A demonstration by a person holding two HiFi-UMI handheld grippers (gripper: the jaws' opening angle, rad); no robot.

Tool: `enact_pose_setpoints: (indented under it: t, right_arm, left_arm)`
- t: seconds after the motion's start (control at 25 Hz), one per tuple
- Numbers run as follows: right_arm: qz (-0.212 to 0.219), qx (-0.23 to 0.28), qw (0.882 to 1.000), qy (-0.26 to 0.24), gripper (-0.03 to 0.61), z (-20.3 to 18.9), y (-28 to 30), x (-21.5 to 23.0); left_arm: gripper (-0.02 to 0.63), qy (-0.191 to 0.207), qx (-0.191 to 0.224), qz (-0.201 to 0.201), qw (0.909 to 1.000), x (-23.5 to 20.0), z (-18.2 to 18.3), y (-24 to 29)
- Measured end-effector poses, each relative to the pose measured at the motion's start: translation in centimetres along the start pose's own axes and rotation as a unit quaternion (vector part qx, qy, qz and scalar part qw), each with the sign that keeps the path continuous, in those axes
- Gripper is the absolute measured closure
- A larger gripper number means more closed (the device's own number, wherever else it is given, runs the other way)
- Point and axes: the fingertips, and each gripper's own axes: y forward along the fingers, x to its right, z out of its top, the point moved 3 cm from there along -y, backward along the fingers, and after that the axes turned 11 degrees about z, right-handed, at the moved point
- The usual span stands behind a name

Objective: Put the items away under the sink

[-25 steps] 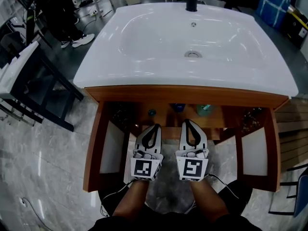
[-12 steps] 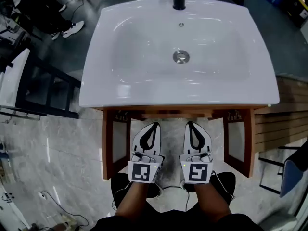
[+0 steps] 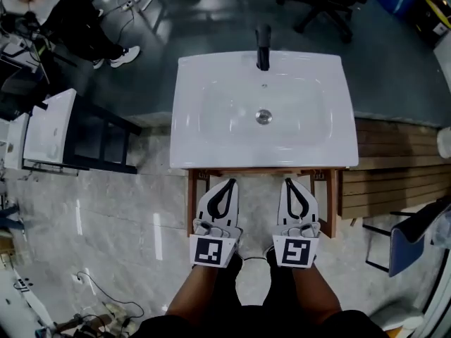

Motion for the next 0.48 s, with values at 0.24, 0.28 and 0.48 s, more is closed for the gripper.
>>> enact_pose_setpoints:
  t: [0.24,0.28,0.48]
  right_arm:
    - [0.023,0.027,0.999,-0.006,0.560,8.9,-1.9,0.4]
    - [0.024,0.029,0.999,-0.005,0.560,9.7,-2.2,0.7]
    - [0.021,0.049,0.998,0.020,0.560,13.7,-4.4,1.4]
  left_arm:
    - [0.592,0.009,0.047,-0.001,0.9989,-0.8,8.8,-0.7]
    - [0.592,0.007,0.048,0.001,0.9988,-0.9,9.7,-0.7]
    - [0.592,-0.006,0.033,-0.006,0.9994,-0.8,11.8,-2.6]
